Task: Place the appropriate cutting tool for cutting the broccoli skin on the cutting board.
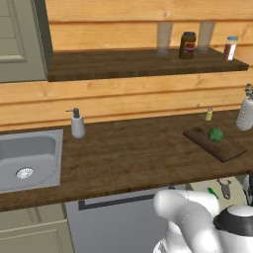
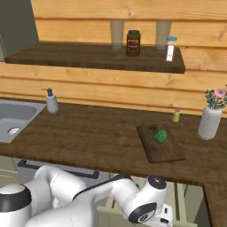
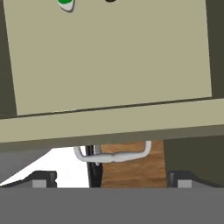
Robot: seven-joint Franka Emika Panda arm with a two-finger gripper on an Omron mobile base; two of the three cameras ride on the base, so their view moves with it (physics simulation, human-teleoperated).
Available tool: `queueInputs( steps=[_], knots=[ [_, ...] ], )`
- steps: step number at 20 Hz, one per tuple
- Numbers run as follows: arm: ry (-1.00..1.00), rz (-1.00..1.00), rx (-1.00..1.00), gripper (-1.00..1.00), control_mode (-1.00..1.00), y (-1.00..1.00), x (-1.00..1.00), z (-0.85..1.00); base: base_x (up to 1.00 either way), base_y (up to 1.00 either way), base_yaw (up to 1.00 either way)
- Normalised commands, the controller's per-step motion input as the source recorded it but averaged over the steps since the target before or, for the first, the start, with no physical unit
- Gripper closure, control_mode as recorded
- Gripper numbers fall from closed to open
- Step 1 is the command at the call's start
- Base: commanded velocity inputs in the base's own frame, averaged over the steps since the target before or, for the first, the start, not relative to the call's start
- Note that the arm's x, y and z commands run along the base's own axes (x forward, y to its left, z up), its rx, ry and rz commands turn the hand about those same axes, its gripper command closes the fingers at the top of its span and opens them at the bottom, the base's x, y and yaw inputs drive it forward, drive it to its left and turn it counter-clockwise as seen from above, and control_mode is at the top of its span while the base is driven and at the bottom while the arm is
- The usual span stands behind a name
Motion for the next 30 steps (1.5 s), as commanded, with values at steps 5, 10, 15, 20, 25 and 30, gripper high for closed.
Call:
queueInputs(
  steps=[5, 10, 15, 20, 25, 30],
  knots=[
    [0.00, 0.01, 0.00, -1.00, -1.00, 0.03, 0.05, 0.33, 0.00, 0.00, 0.00],
    [-0.01, 0.00, 0.00, -1.00, -1.00, 0.00, 0.00, 0.84, 0.00, 0.00, 0.00],
    [0.00, 0.00, 0.00, -1.00, -1.00, 0.00, 0.41, 0.12, 0.00, 0.00, 0.00],
    [0.00, 0.03, 0.00, -1.00, -1.00, 0.00, 0.44, -0.15, 0.00, 0.00, 0.00],
    [0.03, 0.06, 0.00, -1.00, -1.00, 0.00, 0.41, -0.33, 0.00, 0.00, 0.00],
    [0.00, 0.07, 0.00, -1.00, -1.00, 0.00, 0.01, -0.60, 0.00, 0.00, 0.00]
  ],
)
